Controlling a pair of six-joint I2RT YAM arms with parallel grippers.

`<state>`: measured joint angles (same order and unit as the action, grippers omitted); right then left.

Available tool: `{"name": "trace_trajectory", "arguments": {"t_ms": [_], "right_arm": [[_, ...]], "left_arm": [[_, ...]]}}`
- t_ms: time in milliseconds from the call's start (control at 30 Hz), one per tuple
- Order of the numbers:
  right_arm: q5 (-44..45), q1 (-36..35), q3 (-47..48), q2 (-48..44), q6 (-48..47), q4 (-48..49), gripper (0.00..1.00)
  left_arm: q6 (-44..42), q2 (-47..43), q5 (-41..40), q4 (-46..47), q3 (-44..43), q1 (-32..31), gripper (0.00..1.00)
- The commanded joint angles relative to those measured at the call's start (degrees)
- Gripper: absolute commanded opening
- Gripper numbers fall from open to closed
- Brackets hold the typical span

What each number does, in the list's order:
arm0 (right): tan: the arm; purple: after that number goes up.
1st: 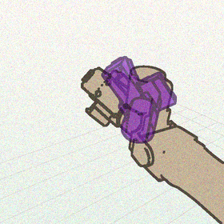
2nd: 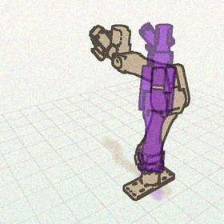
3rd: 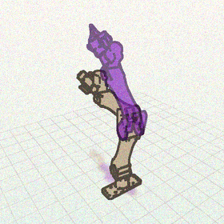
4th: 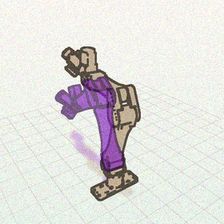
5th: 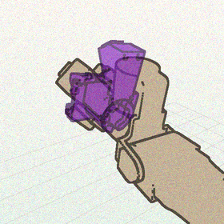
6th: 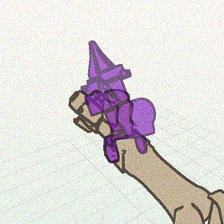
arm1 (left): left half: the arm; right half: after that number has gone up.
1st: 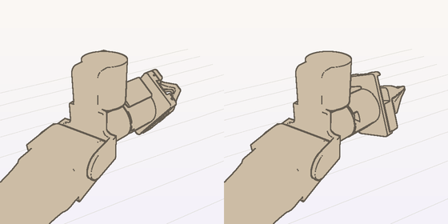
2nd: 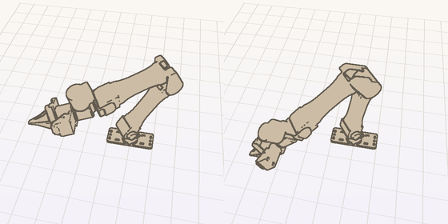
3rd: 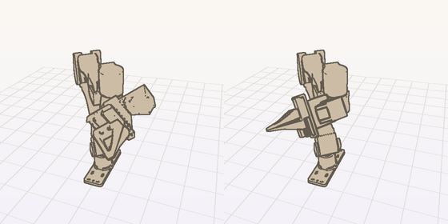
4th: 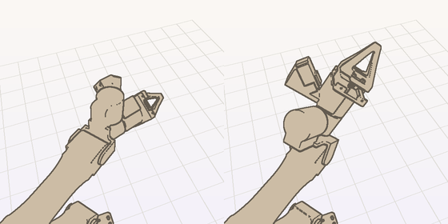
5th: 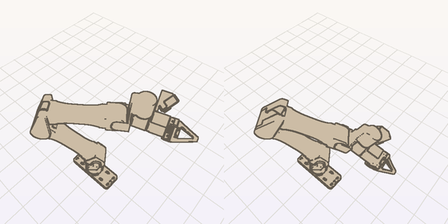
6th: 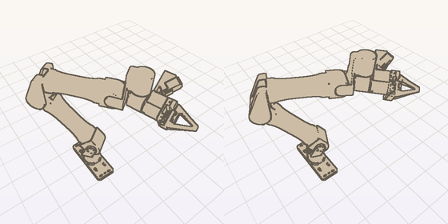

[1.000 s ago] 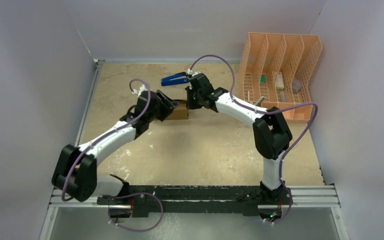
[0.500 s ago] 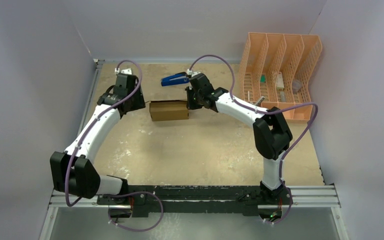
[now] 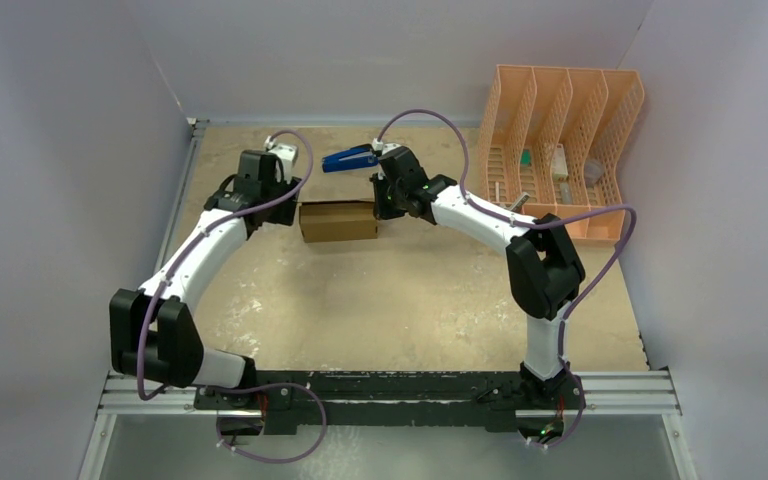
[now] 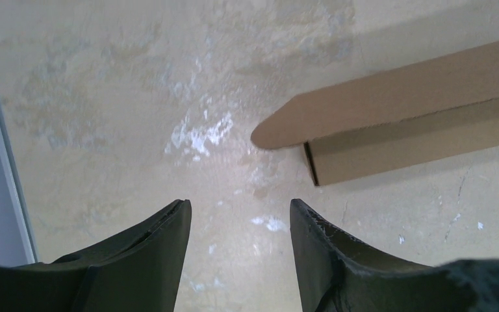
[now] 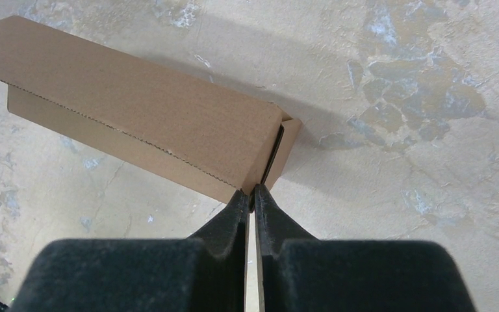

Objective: Fold the paper box

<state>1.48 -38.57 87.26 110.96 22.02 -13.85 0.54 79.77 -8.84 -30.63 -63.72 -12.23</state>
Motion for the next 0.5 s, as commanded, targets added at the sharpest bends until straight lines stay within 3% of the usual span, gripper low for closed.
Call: {"name": "trace_trajectory", "arguments": {"t_ms": [0,133,467], "right_arm": [[-1.24,0.07,-1.40,-1.54,-1.25,-3.75,0.06],[-1.30,0.05,-1.39,-1.70,-1.50,-3.80,0.05],[-1.39,0.07,-1.04,-1.42,-1.87,-4.08,0.04]], "left_arm": [[-9.23,0.75,4.50,10.56,1.22,0.36,0.57],[-12.38,1.95,5.41,16.61,4.13,0.36,0.55],[-16.34,4.57,8.51,19.13,5.49,0.36,0.51]]}}
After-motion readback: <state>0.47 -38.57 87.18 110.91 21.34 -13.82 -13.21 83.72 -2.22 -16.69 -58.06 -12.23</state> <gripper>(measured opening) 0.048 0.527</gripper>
